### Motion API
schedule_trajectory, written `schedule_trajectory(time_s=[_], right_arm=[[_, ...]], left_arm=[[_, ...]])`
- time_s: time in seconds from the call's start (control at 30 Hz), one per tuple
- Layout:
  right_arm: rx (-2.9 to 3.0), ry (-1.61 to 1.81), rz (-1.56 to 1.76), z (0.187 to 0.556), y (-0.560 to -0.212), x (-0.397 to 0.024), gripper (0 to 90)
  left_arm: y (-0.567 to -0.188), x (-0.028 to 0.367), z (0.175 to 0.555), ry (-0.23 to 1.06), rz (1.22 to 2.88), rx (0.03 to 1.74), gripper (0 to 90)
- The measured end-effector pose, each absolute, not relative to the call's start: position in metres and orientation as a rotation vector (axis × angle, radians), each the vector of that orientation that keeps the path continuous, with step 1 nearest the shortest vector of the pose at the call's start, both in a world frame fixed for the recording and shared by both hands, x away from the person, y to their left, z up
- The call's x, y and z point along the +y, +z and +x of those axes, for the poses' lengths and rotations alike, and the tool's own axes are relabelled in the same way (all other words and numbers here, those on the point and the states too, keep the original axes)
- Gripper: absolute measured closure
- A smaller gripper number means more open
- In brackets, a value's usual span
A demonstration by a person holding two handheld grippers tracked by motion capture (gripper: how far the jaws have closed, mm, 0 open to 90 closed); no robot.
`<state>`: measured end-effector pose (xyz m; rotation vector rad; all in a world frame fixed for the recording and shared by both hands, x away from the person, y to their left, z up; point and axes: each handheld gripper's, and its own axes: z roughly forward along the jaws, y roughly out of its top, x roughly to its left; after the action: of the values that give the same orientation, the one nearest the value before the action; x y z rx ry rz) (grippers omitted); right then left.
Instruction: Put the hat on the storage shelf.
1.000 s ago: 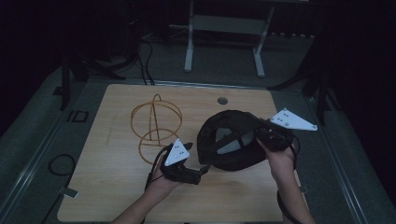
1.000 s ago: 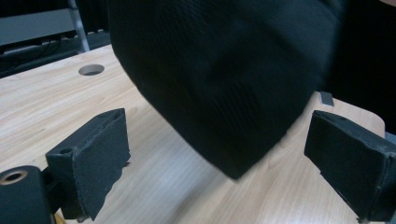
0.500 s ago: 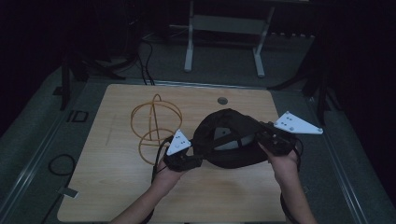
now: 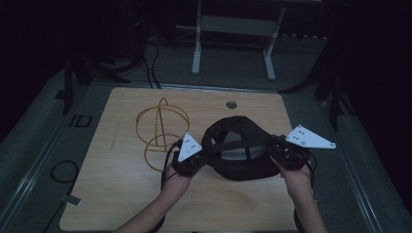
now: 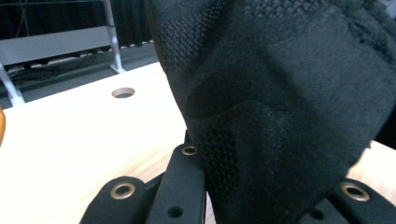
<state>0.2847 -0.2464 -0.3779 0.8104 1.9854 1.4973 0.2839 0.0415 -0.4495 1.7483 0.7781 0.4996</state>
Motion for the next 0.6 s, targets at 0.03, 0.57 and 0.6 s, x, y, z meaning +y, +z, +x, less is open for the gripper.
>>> schedule_trajectory(time_s=[0.03,0.57,0.6], right_arm=[[1.981,1.505,0.821,0.284,-0.38,-0.249,86.6],[1.984,1.507,0.839,0.271,-0.398,-0.261,51.6],[1.982,1.506,0.839,0.27,-0.399,-0.262,50.8]], left_arm=[[-0.448,0.041,0.283,0.496,1.744,0.776,88.8],[-0.417,0.037,0.29,0.482,1.638,0.758,89.0],[-0.415,0.036,0.29,0.478,1.634,0.753,89.0]])
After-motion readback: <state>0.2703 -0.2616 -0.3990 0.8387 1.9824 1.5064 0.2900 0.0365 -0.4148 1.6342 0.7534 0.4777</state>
